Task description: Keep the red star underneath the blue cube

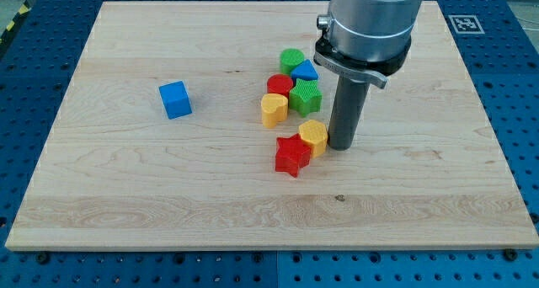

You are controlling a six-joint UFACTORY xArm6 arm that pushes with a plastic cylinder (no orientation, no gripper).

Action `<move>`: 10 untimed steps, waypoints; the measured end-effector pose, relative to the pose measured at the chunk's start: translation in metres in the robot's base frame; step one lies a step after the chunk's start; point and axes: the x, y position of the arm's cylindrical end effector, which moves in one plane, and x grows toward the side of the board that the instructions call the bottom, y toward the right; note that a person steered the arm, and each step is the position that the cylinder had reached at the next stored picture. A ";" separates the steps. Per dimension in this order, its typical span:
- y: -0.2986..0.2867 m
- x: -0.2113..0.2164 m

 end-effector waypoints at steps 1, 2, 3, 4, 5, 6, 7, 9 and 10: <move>0.000 0.015; 0.000 0.026; -0.002 0.027; -0.003 0.027; -0.004 0.022; -0.004 0.015; -0.005 0.010; -0.029 -0.003; -0.046 -0.006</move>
